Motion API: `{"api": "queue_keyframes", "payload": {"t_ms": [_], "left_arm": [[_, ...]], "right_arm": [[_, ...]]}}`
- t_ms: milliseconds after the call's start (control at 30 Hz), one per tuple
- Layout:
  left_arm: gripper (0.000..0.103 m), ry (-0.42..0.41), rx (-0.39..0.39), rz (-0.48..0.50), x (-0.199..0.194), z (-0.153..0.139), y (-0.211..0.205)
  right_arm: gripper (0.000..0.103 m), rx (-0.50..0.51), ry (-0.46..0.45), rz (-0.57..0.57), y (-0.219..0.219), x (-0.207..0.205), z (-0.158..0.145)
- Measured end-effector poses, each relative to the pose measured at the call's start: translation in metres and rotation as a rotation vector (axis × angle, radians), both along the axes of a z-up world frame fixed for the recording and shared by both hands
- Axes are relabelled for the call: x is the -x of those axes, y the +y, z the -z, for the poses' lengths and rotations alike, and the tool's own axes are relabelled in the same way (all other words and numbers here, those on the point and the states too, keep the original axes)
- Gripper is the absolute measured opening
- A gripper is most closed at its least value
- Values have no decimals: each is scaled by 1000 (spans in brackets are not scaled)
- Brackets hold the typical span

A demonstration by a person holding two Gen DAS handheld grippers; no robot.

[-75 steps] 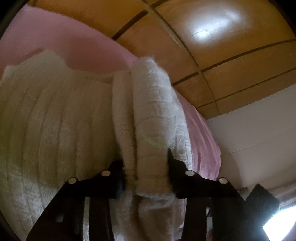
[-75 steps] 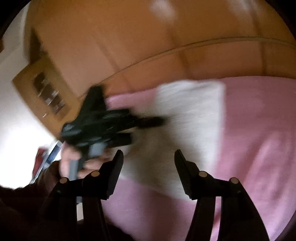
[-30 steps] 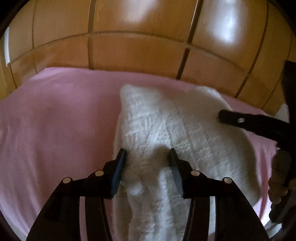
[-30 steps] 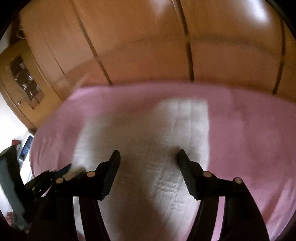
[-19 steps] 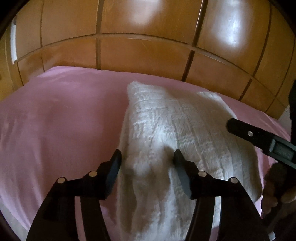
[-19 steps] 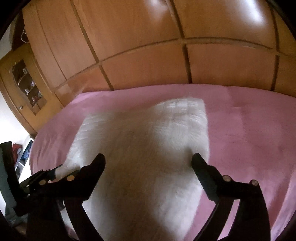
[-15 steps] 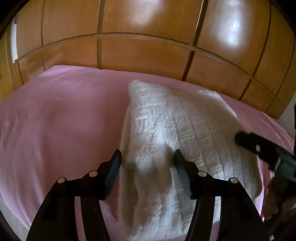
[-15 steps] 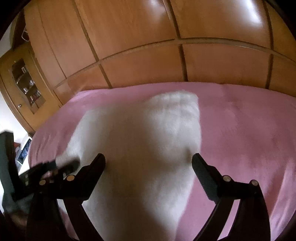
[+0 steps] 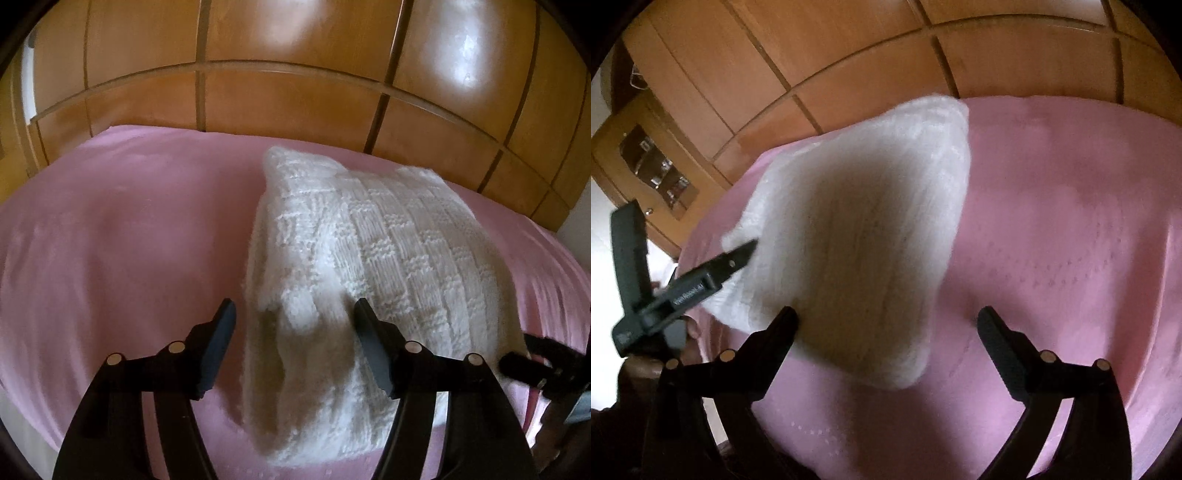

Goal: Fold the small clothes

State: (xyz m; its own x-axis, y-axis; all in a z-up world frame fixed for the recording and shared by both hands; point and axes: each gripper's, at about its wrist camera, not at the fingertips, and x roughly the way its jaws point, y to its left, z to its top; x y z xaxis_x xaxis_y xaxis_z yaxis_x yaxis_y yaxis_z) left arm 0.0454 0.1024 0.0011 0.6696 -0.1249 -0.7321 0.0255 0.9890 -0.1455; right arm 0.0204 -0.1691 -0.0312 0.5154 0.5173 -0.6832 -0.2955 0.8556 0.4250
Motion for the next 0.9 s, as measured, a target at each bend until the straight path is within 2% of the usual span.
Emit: {"api": "queue_keyframes", "payload": {"t_ms": [67,167,267,367,500,600,667,700,767,833,900], "left_arm": [[72,3,9,-1,0,2,3],[75,8,28,7,0,7,7],[79,21,86,28,-3,13,17],[80,44,182,64,-8,21,30],[80,87,352,125,-19,36,50],[71,95,446,169,-24,45,58],[59,93,496,197,-25,49,60],[57,97,530,210,-26,52,61],[52,92,564,209,-25,55,62],[45,96,607,211,-23,57,63],[38,93,648,219,-20,54,63]], "right_arm": [[100,-60,16,11,-10,-13,-7],[100,-140,55,32,-21,-38,-9],[100,-196,97,53,-26,-64,-4],[100,-239,138,40,-23,-86,1],[100,-291,187,-18,-13,-109,9],[101,-308,195,-70,-3,-117,15],[101,-284,184,-88,7,-122,16],[101,-272,177,-91,11,-123,16],[91,-236,158,-90,16,-119,14],[68,-218,112,-81,15,-109,6],[57,-197,66,-74,13,-97,-5]]}}
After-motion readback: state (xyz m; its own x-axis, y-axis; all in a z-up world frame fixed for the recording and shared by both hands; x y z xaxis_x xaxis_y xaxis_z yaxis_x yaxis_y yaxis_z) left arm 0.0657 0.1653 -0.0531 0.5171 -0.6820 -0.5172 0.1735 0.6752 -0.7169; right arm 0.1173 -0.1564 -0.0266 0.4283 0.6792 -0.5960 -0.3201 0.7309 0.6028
